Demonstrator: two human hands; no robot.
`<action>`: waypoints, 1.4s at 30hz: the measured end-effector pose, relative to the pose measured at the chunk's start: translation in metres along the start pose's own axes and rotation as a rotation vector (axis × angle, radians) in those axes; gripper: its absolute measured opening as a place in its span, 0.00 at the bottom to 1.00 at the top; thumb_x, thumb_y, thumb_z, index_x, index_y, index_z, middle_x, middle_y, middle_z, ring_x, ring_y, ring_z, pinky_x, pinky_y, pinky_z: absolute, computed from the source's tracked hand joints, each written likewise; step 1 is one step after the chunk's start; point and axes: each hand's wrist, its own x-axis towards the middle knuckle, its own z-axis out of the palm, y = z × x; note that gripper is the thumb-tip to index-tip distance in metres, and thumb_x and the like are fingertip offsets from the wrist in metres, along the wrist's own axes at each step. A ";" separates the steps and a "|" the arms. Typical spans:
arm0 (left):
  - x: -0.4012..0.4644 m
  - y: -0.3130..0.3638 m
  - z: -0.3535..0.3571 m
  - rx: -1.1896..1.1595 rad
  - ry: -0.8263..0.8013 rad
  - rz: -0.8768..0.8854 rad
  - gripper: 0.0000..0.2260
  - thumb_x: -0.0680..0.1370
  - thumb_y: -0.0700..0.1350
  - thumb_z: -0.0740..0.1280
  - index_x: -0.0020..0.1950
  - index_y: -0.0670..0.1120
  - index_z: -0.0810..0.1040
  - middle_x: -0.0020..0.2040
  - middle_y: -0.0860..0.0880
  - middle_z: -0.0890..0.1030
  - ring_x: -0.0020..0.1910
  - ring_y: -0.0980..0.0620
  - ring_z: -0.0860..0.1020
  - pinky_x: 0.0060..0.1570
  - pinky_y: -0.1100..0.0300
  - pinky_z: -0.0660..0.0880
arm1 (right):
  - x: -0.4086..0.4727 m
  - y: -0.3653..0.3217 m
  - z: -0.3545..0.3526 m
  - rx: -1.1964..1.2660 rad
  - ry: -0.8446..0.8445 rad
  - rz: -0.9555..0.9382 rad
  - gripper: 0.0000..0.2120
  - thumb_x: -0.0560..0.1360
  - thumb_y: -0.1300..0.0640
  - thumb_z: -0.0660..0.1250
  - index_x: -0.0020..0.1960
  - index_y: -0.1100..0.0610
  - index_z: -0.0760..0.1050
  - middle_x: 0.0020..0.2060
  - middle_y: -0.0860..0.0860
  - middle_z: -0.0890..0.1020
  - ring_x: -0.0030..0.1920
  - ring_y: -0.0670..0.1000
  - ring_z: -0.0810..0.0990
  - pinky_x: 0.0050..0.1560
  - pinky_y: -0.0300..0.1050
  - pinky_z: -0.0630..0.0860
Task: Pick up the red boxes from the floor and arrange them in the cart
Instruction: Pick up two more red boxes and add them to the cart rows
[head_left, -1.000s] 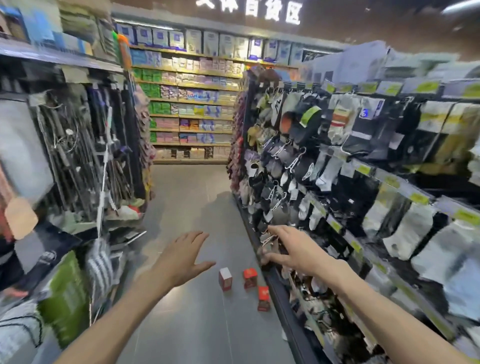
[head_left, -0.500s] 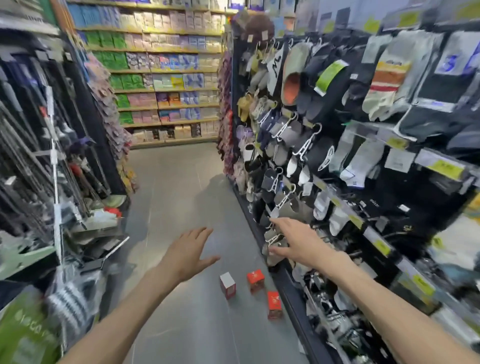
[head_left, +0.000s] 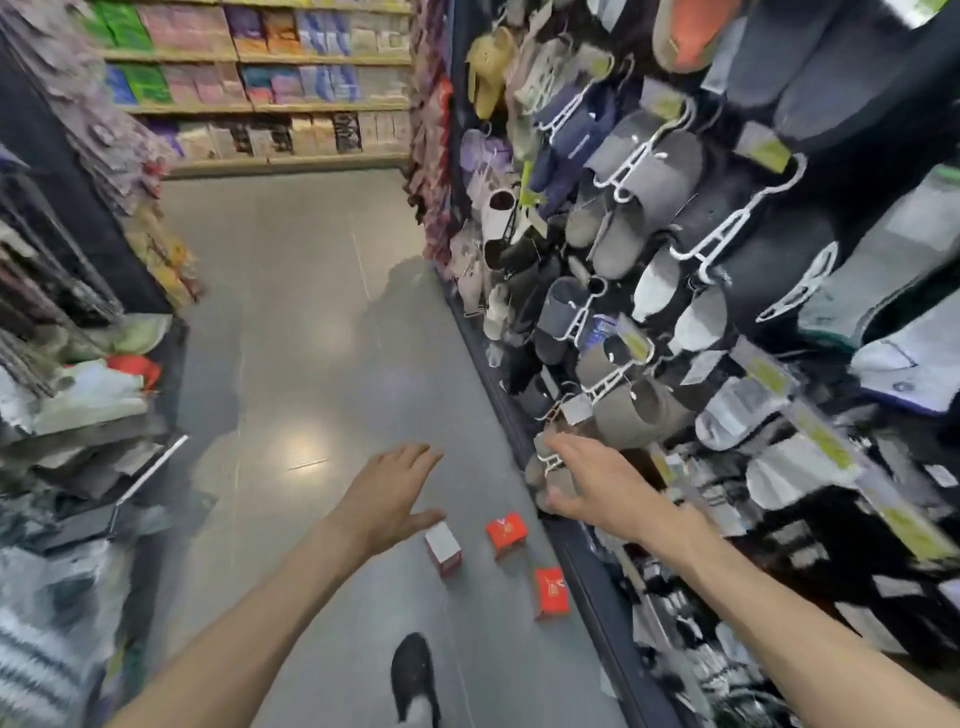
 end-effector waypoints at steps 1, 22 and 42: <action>0.020 -0.014 0.010 -0.009 -0.016 0.008 0.37 0.77 0.64 0.65 0.80 0.48 0.58 0.79 0.46 0.64 0.77 0.46 0.64 0.75 0.52 0.62 | 0.024 0.006 0.009 0.009 -0.015 0.004 0.37 0.74 0.45 0.74 0.77 0.56 0.65 0.71 0.53 0.73 0.72 0.56 0.71 0.70 0.48 0.68; 0.241 -0.190 0.479 -0.071 -0.339 0.078 0.37 0.80 0.61 0.65 0.82 0.50 0.51 0.82 0.47 0.56 0.81 0.45 0.56 0.78 0.52 0.56 | 0.246 0.162 0.510 0.320 -0.378 0.206 0.40 0.77 0.43 0.71 0.82 0.54 0.56 0.80 0.50 0.62 0.79 0.50 0.60 0.78 0.46 0.56; 0.288 -0.165 0.647 -0.113 -0.290 0.216 0.39 0.75 0.55 0.74 0.80 0.47 0.60 0.79 0.44 0.63 0.79 0.42 0.60 0.76 0.45 0.63 | 0.192 0.207 0.738 0.204 -0.077 0.715 0.40 0.75 0.45 0.74 0.80 0.55 0.59 0.78 0.57 0.65 0.78 0.59 0.62 0.76 0.59 0.63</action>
